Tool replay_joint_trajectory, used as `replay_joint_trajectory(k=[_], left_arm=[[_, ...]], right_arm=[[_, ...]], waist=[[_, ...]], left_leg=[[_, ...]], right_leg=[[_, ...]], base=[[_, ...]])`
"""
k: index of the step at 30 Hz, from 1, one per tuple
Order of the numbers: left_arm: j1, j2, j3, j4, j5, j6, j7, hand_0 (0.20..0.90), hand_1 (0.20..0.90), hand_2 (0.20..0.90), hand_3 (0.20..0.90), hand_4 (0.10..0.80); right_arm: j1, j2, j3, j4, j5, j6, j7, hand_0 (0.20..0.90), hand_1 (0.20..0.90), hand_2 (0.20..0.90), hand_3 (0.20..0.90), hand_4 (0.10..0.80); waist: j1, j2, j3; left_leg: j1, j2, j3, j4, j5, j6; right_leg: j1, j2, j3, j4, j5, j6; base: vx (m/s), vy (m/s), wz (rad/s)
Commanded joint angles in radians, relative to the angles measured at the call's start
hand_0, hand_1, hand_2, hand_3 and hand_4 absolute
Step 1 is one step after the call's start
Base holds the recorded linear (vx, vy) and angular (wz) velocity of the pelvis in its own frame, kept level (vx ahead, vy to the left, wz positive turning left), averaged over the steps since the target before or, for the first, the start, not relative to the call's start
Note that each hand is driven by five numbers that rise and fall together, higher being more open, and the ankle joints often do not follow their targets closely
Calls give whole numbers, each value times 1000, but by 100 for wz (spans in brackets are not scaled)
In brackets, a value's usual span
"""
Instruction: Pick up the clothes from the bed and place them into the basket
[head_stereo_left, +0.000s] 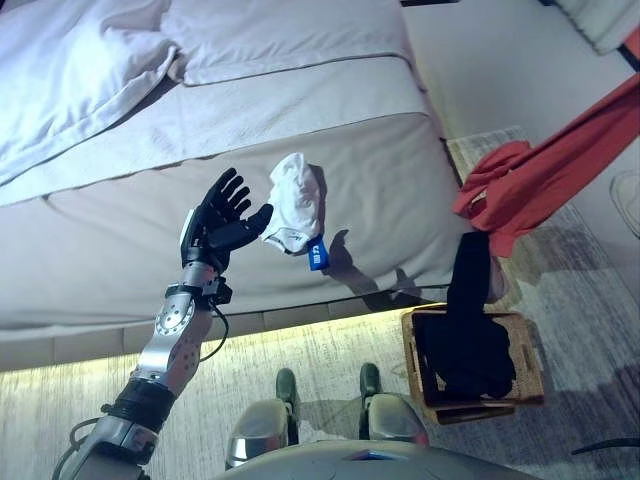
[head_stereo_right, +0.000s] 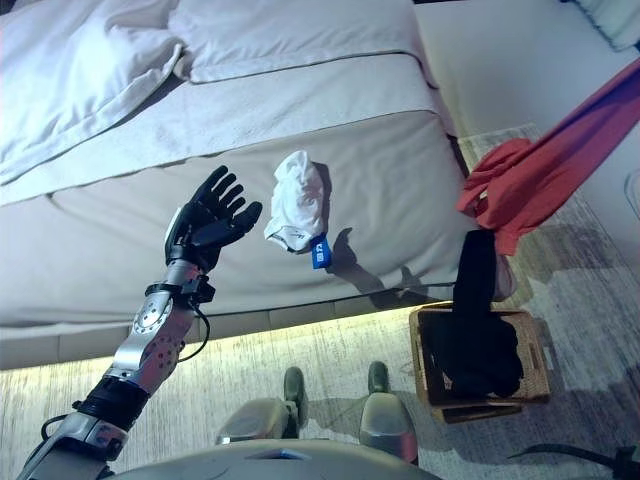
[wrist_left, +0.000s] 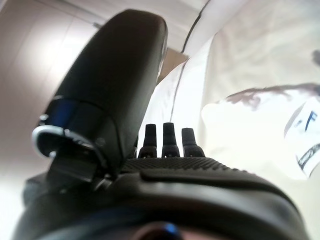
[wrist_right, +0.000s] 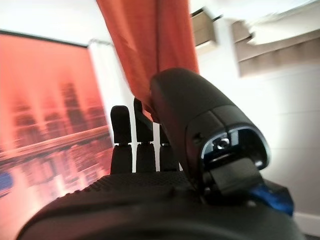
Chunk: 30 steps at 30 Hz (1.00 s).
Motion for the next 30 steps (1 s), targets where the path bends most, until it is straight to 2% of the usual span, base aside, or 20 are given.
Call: replay_joint_trajectory(k=[1, 5, 8, 13, 16, 22, 30], left_arm=[[19, 1, -12, 21, 83, -80, -10, 900, 900, 900, 900, 800], [-3, -14, -15, 70, 98, -84, -7, 900, 900, 900, 900, 800], [-22, -33, -11, 104, 115, -85, -7, 900, 900, 900, 900, 800], [-55, -69, 9, 162, 143, -84, 3, 900, 900, 900, 900, 800], [-69, -93, 25, 203, 159, -98, 4, 900, 900, 900, 900, 800], [-90, -120, 37, 245, 170, -107, 11, 900, 900, 900, 900, 800], [-112, -150, 31, 236, 189, -81, 49, 900, 900, 900, 900, 800]], right_arm=[[60, -131, -53, -89, 24, -17, -78, 300, 300, 300, 200, 100], [103, -150, -107, -122, 47, -11, -73, 300, 300, 300, 200, 100], [203, -145, -203, -178, 60, 0, -62, 300, 300, 300, 200, 100], [383, -108, -353, -334, 38, 19, -33, 300, 300, 300, 200, 100], [504, -55, -438, -401, 16, 13, -2, 300, 300, 300, 200, 100], [615, 55, -464, -411, 2, -17, 60, 300, 300, 300, 200, 100], [696, 269, -417, -328, 21, -48, 99, 300, 300, 300, 200, 100]], waist=[[-15, -38, -249], [-41, -42, -264], [-67, -47, -271], [-127, -40, -269], [-158, -34, -268], [-190, -27, -261], [-198, -17, -233]], left_leg=[[-16, 80, -6, -46, -63, -33], [-4, 85, 6, -62, -62, -34], [3, 90, 25, -59, -70, -33], [19, 97, 57, -41, -89, -26], [33, 97, 76, -30, -104, -20], [51, 97, 109, -16, -117, -17], [49, 100, 144, 0, -124, -15]], right_leg=[[-60, 32, 51, 74, -53, 19], [-60, 41, 72, 68, -52, 22], [-63, 49, 102, 70, -53, 23], [-70, 65, 154, 89, -63, 22], [-69, 72, 182, 95, -63, 25], [-71, 76, 209, 99, -53, 30], [-83, 75, 214, 94, -38, 32]], base=[[2, 27, -21], [10, 20, -17], [4, 26, -27], [-1, 43, -21], [30, 46, -31], [19, 14, -23], [-24, -23, -19]])
